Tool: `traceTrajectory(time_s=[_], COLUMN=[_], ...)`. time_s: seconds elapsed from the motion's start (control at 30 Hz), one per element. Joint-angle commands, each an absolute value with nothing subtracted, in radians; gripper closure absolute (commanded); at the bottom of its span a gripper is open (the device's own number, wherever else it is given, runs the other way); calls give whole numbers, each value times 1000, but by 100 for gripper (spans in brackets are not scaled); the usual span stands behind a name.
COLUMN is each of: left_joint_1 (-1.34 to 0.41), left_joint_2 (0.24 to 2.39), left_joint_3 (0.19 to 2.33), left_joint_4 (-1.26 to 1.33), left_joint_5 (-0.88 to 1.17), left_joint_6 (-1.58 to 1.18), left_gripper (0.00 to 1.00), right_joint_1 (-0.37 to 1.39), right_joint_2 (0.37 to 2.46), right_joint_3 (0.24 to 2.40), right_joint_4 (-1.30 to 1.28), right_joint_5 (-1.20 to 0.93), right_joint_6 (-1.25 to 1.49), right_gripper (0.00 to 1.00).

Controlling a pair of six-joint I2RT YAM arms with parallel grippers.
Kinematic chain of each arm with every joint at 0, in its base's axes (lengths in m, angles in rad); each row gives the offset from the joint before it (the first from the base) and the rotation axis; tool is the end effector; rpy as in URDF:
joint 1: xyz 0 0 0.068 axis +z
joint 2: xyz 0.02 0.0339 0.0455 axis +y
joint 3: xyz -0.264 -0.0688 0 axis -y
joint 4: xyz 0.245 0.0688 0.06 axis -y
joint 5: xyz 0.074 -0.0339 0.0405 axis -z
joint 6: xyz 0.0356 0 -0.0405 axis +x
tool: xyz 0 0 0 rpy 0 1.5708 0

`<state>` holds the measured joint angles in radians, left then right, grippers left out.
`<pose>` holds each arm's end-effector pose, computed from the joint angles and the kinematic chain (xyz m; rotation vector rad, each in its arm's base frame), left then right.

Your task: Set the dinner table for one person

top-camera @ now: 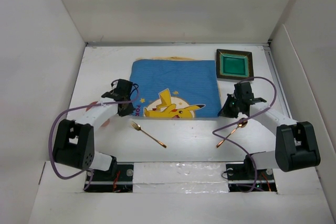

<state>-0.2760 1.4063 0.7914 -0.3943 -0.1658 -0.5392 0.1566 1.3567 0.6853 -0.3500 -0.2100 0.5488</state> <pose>0.2610 -0.0678 0.1893 -0.3969 2.5306 -0.0974 0.2457 0.0463 0.1732 0.4391 2.6143 0.5200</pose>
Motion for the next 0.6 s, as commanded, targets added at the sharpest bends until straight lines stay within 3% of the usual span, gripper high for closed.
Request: traceTrajectory(time_s=[0.0,0.13,0.2,0.27,0.3,0.57], left_joint_1=[-284,-284,-284,-284,-284,-284], left_joint_2=[1332,1348,1391,1404,1407,1292], left_joint_3=[791,793,811,825,830,818], left_joint_4=[-463,-462,-460,-442,-443,-502], left_joint_5=[-180,-144,-156,-158,-160,-181], left_joint_6=[-567,-569,-571,-571,-575,-595], left_gripper=[100,100,78,84,100,100], right_joint_1=[143,143,143,143,143,143], right_joint_2=[1322,1324,1330,1336,1336,1298], right_joint_3=[681,681,683,690,693,689], right_joint_4=[-376,-377,-373,-380,-387,-416], right_joint_5=[-195,-196,-198,-199,-199,-219], right_joint_6=[519,509,509,505,502,502], right_gripper=[100,100,100,100,100,100])
